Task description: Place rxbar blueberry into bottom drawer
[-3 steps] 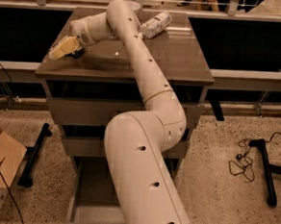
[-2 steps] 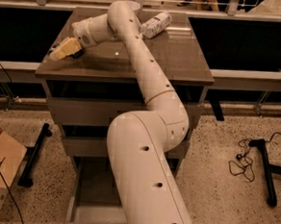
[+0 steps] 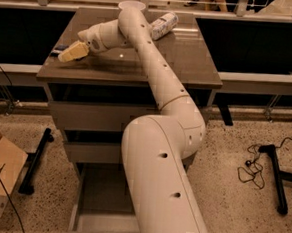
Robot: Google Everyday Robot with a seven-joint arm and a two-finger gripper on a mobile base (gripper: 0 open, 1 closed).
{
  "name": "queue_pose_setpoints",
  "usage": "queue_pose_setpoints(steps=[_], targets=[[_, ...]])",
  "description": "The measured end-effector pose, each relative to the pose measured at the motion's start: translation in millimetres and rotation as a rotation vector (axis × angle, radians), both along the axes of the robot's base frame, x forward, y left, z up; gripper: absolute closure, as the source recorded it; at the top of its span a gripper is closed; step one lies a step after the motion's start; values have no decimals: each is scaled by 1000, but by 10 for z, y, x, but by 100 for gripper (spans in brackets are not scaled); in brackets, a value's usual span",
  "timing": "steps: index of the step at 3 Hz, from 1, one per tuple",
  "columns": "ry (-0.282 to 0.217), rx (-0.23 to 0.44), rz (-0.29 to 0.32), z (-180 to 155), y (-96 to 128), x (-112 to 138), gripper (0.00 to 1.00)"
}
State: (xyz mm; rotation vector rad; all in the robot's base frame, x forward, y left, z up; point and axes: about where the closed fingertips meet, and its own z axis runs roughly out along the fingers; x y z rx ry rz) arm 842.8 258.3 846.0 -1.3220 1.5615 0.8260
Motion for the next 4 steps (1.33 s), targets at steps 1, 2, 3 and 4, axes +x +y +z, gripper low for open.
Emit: queue_pose_setpoints(steps=[1,2,3,4], targets=[[18,5,-6,-43,-27,-20,43],[30,5,-8,-87,-38,-40,65],[44,5,-15,-149,-66,-50,88],[-21,4,6,106,-15,-176,100]])
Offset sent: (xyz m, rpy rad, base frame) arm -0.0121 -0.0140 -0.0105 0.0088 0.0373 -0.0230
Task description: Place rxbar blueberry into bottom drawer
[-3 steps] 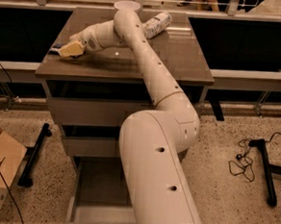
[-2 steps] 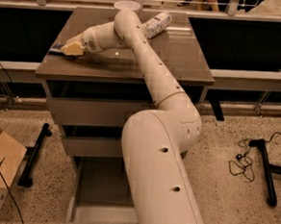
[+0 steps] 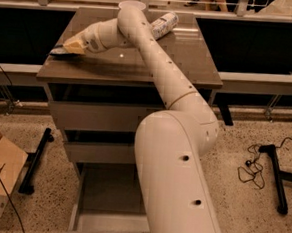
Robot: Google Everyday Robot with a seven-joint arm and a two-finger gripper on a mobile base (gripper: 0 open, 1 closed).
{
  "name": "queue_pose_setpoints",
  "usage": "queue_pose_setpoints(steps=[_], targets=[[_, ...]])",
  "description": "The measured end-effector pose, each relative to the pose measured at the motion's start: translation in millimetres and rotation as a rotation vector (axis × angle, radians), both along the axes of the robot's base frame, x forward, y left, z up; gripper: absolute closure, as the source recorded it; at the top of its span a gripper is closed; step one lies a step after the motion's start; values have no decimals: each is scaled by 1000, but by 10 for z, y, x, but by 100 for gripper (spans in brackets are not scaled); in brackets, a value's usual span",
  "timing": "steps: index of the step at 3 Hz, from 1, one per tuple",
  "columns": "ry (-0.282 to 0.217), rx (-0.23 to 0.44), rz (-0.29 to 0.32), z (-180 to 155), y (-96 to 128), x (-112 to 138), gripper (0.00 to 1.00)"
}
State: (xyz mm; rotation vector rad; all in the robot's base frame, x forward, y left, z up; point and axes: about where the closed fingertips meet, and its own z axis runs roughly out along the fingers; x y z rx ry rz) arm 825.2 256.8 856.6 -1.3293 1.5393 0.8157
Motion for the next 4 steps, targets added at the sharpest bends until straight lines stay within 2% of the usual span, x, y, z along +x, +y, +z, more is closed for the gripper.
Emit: queue_pose_setpoints(steps=[1,2,3,4], targets=[[-69,0,22,317,33,-199,100],[-198,51,-38,1191,-340,-615,100],[-277,129,-109,1881,-752,-1136,100],[-316,181,-213,2432,-1087,-1733,100]])
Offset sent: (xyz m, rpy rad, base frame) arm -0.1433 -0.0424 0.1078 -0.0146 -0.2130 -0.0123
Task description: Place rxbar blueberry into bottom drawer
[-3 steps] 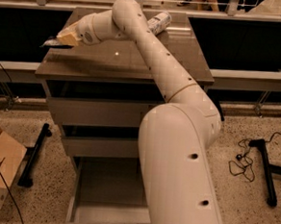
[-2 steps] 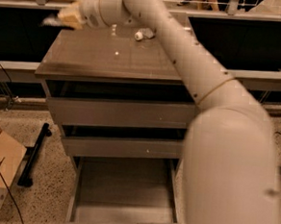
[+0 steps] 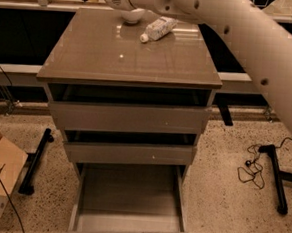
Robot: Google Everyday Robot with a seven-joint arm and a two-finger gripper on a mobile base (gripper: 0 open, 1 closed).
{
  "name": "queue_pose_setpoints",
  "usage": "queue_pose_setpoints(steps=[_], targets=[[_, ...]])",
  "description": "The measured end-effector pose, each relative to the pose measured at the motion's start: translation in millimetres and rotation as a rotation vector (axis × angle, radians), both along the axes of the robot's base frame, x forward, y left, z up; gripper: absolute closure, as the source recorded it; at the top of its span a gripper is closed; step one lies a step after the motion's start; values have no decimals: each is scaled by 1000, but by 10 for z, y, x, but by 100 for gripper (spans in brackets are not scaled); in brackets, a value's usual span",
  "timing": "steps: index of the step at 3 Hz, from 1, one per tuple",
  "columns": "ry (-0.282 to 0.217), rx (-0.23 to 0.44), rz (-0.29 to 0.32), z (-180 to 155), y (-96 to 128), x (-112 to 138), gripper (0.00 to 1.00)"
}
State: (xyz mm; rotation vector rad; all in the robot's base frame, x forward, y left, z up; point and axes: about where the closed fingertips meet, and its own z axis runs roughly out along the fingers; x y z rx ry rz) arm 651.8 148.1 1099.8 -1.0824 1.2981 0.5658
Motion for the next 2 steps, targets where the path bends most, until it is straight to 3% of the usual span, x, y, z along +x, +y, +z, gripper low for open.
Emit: queue_pose_setpoints(steps=[1,2], targets=[[97,-69,-82,-283,-190,-410,100],[224,-98,-90,-772,-148,-516,100]])
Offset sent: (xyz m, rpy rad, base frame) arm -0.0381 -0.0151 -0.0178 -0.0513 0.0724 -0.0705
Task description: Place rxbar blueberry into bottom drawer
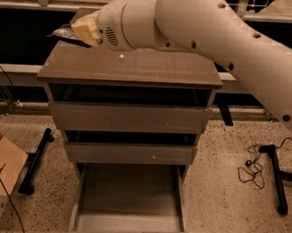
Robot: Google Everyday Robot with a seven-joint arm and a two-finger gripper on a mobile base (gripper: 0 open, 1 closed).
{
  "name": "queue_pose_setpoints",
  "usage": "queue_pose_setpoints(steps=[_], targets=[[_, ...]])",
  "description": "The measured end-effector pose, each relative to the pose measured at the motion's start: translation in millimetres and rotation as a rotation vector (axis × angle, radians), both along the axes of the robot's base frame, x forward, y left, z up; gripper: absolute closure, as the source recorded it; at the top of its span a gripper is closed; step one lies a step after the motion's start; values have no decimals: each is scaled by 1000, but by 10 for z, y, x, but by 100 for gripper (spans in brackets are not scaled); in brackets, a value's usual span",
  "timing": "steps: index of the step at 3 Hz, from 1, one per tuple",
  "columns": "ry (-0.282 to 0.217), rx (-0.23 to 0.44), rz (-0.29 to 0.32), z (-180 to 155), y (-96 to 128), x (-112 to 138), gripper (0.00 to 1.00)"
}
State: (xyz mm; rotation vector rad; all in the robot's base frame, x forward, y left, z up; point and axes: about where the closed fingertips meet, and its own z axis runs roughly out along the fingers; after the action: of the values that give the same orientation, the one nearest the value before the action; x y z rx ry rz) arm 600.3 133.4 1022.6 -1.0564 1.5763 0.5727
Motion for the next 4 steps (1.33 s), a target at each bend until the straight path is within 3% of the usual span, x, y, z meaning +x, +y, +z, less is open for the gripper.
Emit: queue_pose_setpoints(steps=[1,2,4], targets=[[14,-17,15,-74,24,82,100],[88,-31,-5,-294,-96,-29,100],[275,-60,-103,-1232,-512,-514,100]])
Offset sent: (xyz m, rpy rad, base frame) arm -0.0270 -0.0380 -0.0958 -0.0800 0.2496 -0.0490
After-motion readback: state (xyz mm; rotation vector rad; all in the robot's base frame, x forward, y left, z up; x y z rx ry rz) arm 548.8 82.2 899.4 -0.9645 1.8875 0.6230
